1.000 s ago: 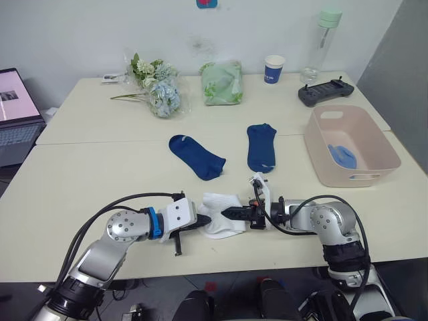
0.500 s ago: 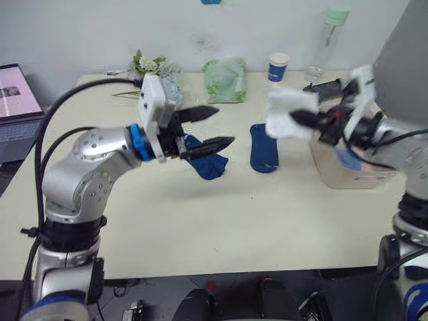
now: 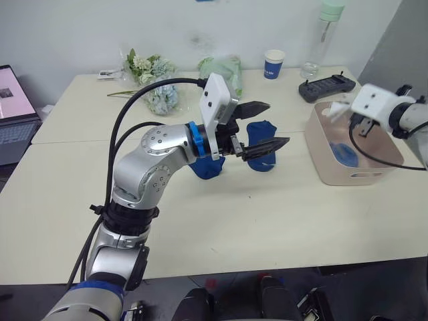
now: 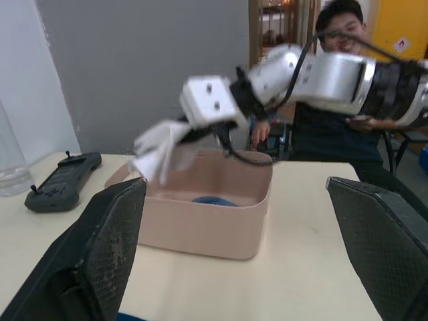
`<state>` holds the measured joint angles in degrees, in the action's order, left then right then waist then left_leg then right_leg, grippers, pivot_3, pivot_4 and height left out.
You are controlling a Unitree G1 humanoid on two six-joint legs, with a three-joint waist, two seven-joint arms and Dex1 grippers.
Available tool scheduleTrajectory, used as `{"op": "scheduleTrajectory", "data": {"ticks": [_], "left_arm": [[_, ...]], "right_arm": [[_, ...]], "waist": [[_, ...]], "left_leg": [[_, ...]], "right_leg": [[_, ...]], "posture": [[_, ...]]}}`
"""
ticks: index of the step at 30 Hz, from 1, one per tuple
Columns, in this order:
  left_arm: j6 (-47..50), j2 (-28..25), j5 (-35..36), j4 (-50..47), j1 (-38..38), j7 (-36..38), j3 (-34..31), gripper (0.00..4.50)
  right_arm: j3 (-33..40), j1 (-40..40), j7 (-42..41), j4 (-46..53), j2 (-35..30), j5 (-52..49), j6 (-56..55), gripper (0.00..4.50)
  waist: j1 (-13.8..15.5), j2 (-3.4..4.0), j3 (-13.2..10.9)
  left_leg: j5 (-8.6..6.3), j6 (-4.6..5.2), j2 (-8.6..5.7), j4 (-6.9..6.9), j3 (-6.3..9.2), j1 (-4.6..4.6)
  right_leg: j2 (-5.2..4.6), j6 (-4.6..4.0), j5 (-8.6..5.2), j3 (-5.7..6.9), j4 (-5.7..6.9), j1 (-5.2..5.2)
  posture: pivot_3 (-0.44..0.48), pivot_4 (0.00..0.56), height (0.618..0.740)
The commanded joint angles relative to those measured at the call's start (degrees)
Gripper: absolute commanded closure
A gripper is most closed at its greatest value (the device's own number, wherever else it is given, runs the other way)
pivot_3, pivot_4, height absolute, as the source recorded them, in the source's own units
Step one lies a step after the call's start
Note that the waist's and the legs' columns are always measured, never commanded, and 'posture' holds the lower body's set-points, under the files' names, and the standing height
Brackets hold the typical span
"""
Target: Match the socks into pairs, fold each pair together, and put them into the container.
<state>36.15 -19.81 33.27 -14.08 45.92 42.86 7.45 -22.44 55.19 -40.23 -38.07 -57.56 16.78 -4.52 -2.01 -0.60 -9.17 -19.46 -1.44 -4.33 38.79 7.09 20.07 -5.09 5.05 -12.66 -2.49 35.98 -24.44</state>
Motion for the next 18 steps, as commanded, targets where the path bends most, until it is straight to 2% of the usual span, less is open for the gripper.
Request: {"op": "scheduleTrajectory", "data": {"ticks": [1, 5, 13, 17, 18], "left_arm": [[-0.19, -0.03, -0.16, -2.64, 0.4, -0.18, -0.29, 0.02], [-0.24, 0.22, -0.69, -2.81, -0.13, -0.66, -0.22, 0.02], [-1.58, -0.94, -1.94, -1.89, -1.32, -0.13, -0.95, 0.0], [-2.76, -1.49, -2.89, -0.16, -0.65, 0.85, -1.24, 0.0], [-3.07, -1.46, -3.08, 0.35, -0.39, 1.03, -1.34, 0.0]], "right_arm": [[-1.52, 2.7, -1.7, -5.69, -0.16, 5.22, -7.43, 4.5], [-1.16, 3.9, -4.34, -9.86, 0.67, 6.45, -11.55, 4.5], [4.52, 3.77, -25.7, -2.87, -1.48, -2.07, -6.53, 1.83], [8.37, 5.0, -43.13, 7.75, -5.29, -10.36, 8.97, 0.37], [9.06, 5.78, -45.1, 9.16, -5.79, -11.33, 11.58, 0.04]], "waist": [[0.15, 0.0, 0.0], [0.16, 0.0, -0.01], [0.23, 0.0, -0.02], [0.37, 0.06, -0.05], [0.38, 0.09, -0.07]], "left_leg": [[0.0, 0.0, 0.0, 0.0, 0.01, 0.0], [0.0, 0.0, -0.01, 0.03, 0.1, 0.01], [0.0, -0.01, 0.0, 0.05, 0.31, 0.01], [0.0, 0.0, 0.0, 0.06, 0.4, 0.04], [0.0, 0.0, 0.0, 0.07, 0.43, 0.06]], "right_leg": [[0.0, 0.0, 0.0, 0.0, 0.0, 0.0], [0.0, -0.01, 0.0, 0.0, 0.01, 0.0], [-0.01, -0.01, 0.0, 0.0, 0.01, 0.02], [-0.01, 0.0, 0.0, 0.05, 0.01, 0.03], [-0.02, 0.0, 0.0, 0.06, 0.01, 0.03]], "posture": [[0.0, 0.15, 0.74], [0.0, 0.15, 0.74], [0.0, 0.15, 0.74], [0.0, 0.15, 0.74], [0.0, 0.15, 0.74]]}}
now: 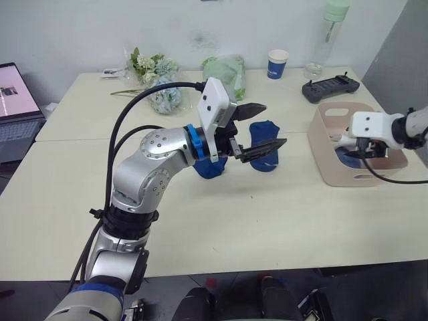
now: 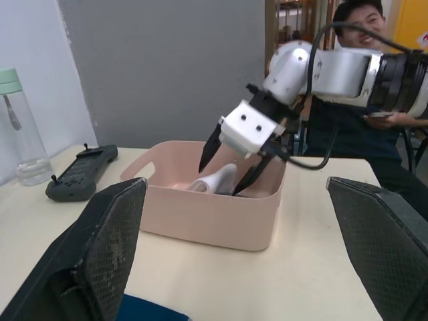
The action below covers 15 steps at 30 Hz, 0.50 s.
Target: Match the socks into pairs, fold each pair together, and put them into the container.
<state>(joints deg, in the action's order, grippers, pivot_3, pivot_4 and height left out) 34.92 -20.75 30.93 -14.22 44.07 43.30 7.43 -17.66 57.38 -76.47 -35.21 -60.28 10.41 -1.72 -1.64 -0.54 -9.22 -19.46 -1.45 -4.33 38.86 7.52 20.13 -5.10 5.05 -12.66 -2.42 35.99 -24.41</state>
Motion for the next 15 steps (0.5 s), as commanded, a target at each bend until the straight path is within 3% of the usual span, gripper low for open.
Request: {"op": "scheduleTrajectory", "data": {"ticks": [1, 6, 10, 15], "left_arm": [[-2.21, -0.42, -0.94, 0.99, 1.77, 0.66, -1.36, 0.0], [-3.27, 0.22, -1.5, 2.15, 2.65, 1.14, -0.99, 0.0], [-3.33, 0.62, -1.8, 1.84, 2.79, 1.28, -0.78, 0.0], [-1.62, 0.58, -0.83, 0.33, 2.39, 0.84, -1.36, 0.0]], "right_arm": [[4.64, 4.69, -8.63, 6.35, -3.23, -4.51, 9.41, 0.04], [2.95, 11.14, 6.81, -4.55, -0.61, 4.57, -0.39, 0.04], [1.03, 12.42, 17.32, -13.88, 2.35, 9.9, -8.52, 1.3], [-0.58, 10.01, 22.08, -22.76, 7.01, 12.26, -13.18, 3.11]], "waist": [[-0.03, 0.03, -0.02], [-0.04, 0.01, -0.02], [0.0, 0.0, -0.03], [-0.07, 0.0, -0.03]], "left_leg": [[0.0, 0.0, 0.0, 0.0, 0.01, 0.0], [0.0, 0.0, -0.02, 0.0, -0.02, -0.06], [0.0, -0.01, -0.03, -0.01, -0.04, -0.01], [0.0, -0.01, -0.01, 0.0, -0.09, 0.04]], "right_leg": [[0.0, 0.0, 0.0, 0.01, 0.0, 0.0], [0.01, 0.0, 0.0, 0.01, 0.03, 0.03], [-0.01, 0.0, 0.0, 0.01, 0.01, -0.02], [-0.03, -0.01, 0.01, -0.04, 0.03, -0.12]], "posture": [[0.0, 0.15, 0.74], [0.0, 0.15, 0.74], [0.0, 0.15, 0.74], [0.0, 0.15, 0.74]]}}
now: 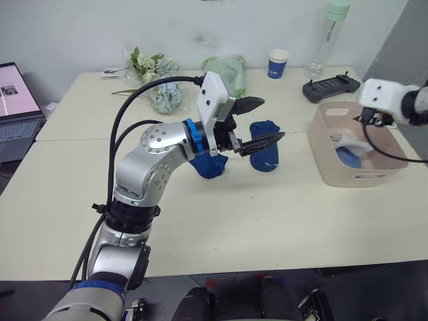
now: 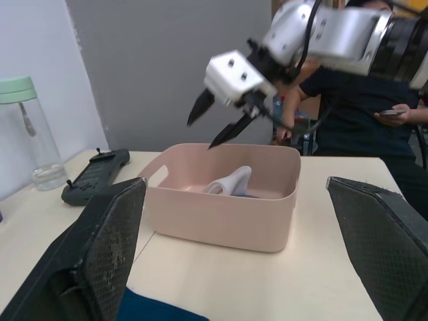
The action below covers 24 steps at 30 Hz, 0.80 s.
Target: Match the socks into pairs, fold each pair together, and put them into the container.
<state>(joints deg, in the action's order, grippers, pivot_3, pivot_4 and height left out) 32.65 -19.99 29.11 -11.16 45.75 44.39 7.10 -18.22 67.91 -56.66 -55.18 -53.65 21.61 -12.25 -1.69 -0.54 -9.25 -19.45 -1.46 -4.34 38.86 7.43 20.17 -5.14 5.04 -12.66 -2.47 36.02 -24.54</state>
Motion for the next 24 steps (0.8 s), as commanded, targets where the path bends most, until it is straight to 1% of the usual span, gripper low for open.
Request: {"op": "scheduleTrajectory", "data": {"ticks": [1, 3, 4, 10, 14, 17, 21, 23, 24], "left_arm": [[1.26, -0.4, 1.47, -3.47, 0.34, -0.18, -1.26, 0.0], [1.69, -0.68, 1.56, -4.03, 0.09, -0.12, -1.45, 0.0], [1.75, -0.75, 1.33, -3.94, 0.17, -0.19, -1.51, 0.0], [1.68, -1.08, 0.21, -3.3, 0.78, -1.16, -1.9, 0.0], [2.44, -1.64, 0.58, -4.3, 0.3, -1.46, -1.92, 0.0], [2.63, -2.59, 0.14, -4.5, -0.41, -1.74, -2.05, 0.0], [4.09, -4.92, 1.07, -4.47, -0.77, -1.6, -4.16, 0.0], [4.07, -6.76, 1.16, -4.31, -1.51, -0.67, -5.29, 0.0], [3.68, -8.08, 1.01, -4.17, -2.24, 0.08, -6.04, 0.0]], "right_arm": [[-0.01, -1.2, 1.93, -4.02, 1.23, 0.83, -2.78, 3.51], [-0.73, -2.2, -0.53, -5.41, 1.97, 1.07, -3.08, 4.22], [-0.84, -2.42, -1.43, -5.82, 2.27, 0.99, -3.15, 4.46], [-0.98, -3.78, -7.6, -7.05, 3.82, 0.32, -1.28, 4.46], [-0.55, -3.64, -7.59, -7.5, 3.96, 0.55, -1.44, 4.46], [0.26, -2.73, -3.9, -7.7, 3.29, 0.98, -1.61, 4.46], [2.37, 0.9, -4.24, -4.31, -1.01, 0.51, -2.31, 4.46], [3.62, 2.12, -3.78, -2.18, -2.79, -0.18, -2.84, 4.46], [4.62, 2.52, -3.47, -0.59, -3.5, -0.88, -2.99, 4.3]], "waist": [[-0.05, 0.0, 0.0], [-0.1, 0.0, 0.0], [-0.14, 0.01, 0.0], [-0.16, 0.01, 0.01], [-0.18, 0.01, 0.01], [-0.18, 0.01, 0.01], [-0.18, 0.05, 0.01], [-0.18, 0.05, 0.01], [-0.21, 0.05, 0.01]], "left_leg": [[0.0, 0.0, 0.0, 0.0, 0.01, 0.01], [0.0, 0.0, 0.01, 0.01, 0.02, 0.03], [0.0, 0.0, 0.0, 0.02, 0.01, 0.05], [0.01, 0.0, 0.0, 0.1, 0.04, 0.19], [0.01, 0.0, 0.0, 0.1, 0.05, 0.19], [0.01, 0.0, 0.0, 0.09, 0.06, 0.19], [0.01, 0.0, -0.01, 0.1, 0.06, 0.23], [0.03, -0.02, -0.01, 0.12, 0.0, 0.53], [0.04, -0.05, -0.01, 0.12, 0.0, 0.65]], "right_leg": [[0.0, 0.0, 0.0, 0.01, 0.0, -0.01], [0.0, 0.0, 0.0, 0.01, 0.0, -0.01], [0.0, 0.0, 0.0, 0.0, 0.0, -0.03], [0.01, -0.01, 0.01, 0.02, 0.06, -0.15], [0.01, -0.01, 0.01, 0.02, 0.07, -0.15], [0.01, -0.01, 0.01, 0.03, 0.06, -0.16], [-0.01, -0.01, 0.01, 0.01, 0.07, -0.21], [-0.03, -0.01, 0.01, -0.07, 0.21, -0.63], [-0.03, -0.01, 0.01, -0.06, 0.27, -0.78]], "posture": [[0.0, 0.15, 0.74], [0.0, 0.15, 0.74], [0.0, 0.15, 0.74], [0.0, 0.15, 0.74], [0.0, 0.15, 0.74], [0.0, 0.15, 0.74], [0.0, 0.15, 0.74], [0.0, 0.15, 0.74], [0.0, 0.15, 0.74]]}}
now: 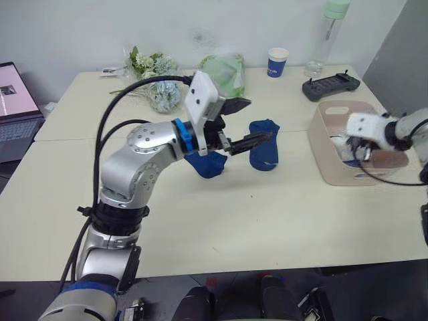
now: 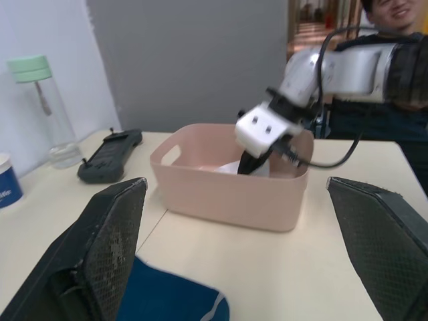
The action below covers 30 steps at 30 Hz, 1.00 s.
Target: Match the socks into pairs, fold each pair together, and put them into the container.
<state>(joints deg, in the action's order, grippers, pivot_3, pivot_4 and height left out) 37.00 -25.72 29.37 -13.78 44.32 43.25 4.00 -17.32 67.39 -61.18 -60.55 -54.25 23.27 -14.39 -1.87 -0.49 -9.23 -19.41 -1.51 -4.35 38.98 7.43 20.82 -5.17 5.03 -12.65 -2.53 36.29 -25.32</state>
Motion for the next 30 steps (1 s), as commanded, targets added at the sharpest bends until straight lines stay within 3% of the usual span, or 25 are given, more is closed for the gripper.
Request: {"op": "scheduleTrajectory", "data": {"ticks": [1, 4, 9, 12, 13, 17, 23, 27, 30], "left_arm": [[-1.27, -3.8, 0.37, -1.22, -1.73, 1.79, -3.81, 0.0], [-2.54, -7.71, -0.45, -0.14, -4.65, 3.03, -6.23, 0.0], [-3.54, -12.08, -0.85, -0.32, -10.47, 3.76, -9.14, 0.0], [-4.14, -12.88, -0.84, -3.5, -18.41, 2.78, -11.78, 0.0], [-4.52, -12.79, -1.21, -4.67, -21.66, 2.05, -12.58, 0.0], [-7.18, -11.63, -2.98, -8.34, -33.45, -1.32, -15.45, 0.0], [-13.43, -4.88, -5.26, -10.89, -49.95, -7.44, -18.49, 0.0], [-16.59, -2.2, -6.41, -11.06, -55.44, -8.58, -18.26, 0.0], [-18.26, -2.01, -8.01, -10.56, -56.2, -9.1, -17.1, 0.0]], "right_arm": [[5.23, 3.26, 1.9, 6.64, -3.2, -3.74, -0.95, 4.08], [11.82, 0.59, 2.43, 14.87, -1.06, -11.41, 4.64, 3.17], [22.03, -14.69, 4.41, 45.74, 7.67, -27.62, 28.03, 1.33], [26.47, -28.25, 12.53, 67.15, 18.41, -38.85, 43.41, 0.23], [27.25, -32.45, 15.59, 72.52, 22.04, -41.39, 46.78, 0.04], [26.7, -45.26, 22.72, 83.66, 28.88, -42.29, 48.92, 0.04], [22.8, -64.83, 28.76, 87.08, 30.93, -33.9, 36.16, 0.04], [22.96, -76.1, 31.12, 89.36, 33.62, -33.28, 31.01, 0.04], [20.95, -78.11, 32.34, 90.26, 34.79, -32.74, 29.64, 0.04]], "waist": [[-0.13, 0.0, 0.0], [-0.66, 0.0, 0.0], [-0.44, -0.09, 0.05], [0.08, -0.09, 0.08], [0.11, -0.09, 0.09], [0.65, -0.09, 0.08], [1.37, -0.14, 0.35], [1.62, -0.15, 0.34], [1.56, -0.14, 0.35]], "left_leg": [[0.0, -0.01, 0.0, -0.03, 0.0, 0.0], [0.01, -0.05, 0.01, -0.08, -0.02, -0.01], [0.04, -0.07, 0.1, 0.08, 0.08, -0.02], [0.04, -0.06, 0.13, 0.1, 0.14, 0.02], [0.04, -0.06, 0.17, 0.08, 0.18, 0.02], [0.04, -0.06, 0.04, 0.14, 0.16, 0.14], [0.04, -0.05, 0.05, 0.04, 0.1, -0.21], [0.04, -0.06, 0.06, -0.01, 0.02, -0.24], [0.04, -0.05, 0.06, -0.01, 0.02, -0.59]], "right_leg": [[0.03, 0.0, 0.0, 0.01, 0.0, -0.02], [0.13, -0.01, 0.0, 0.02, 0.0, -0.02], [0.05, -0.04, 0.02, 0.03, 0.33, -0.01], [-0.01, -0.03, 0.01, 0.04, 0.44, -0.09], [0.0, -0.03, 0.0, 0.07, 0.5, -0.09], [-0.12, -0.03, 0.01, 0.08, 0.49, -0.2], [-0.07, -0.03, -0.01, 0.07, 0.49, 0.05], [-0.03, -0.05, -0.07, 0.05, 0.56, 0.01], [0.0, -0.09, -0.04, 0.03, 0.57, 0.36]], "posture": [[0.0, 0.15, 0.74], [0.0, 0.15, 0.74], [0.0, 0.15, 0.74], [0.0, 0.15, 0.74], [0.0, 0.15, 0.74], [0.0, 0.15, 0.74], [0.0, 0.15, 0.74], [0.0, 0.15, 0.74], [0.0, 0.15, 0.74]]}}
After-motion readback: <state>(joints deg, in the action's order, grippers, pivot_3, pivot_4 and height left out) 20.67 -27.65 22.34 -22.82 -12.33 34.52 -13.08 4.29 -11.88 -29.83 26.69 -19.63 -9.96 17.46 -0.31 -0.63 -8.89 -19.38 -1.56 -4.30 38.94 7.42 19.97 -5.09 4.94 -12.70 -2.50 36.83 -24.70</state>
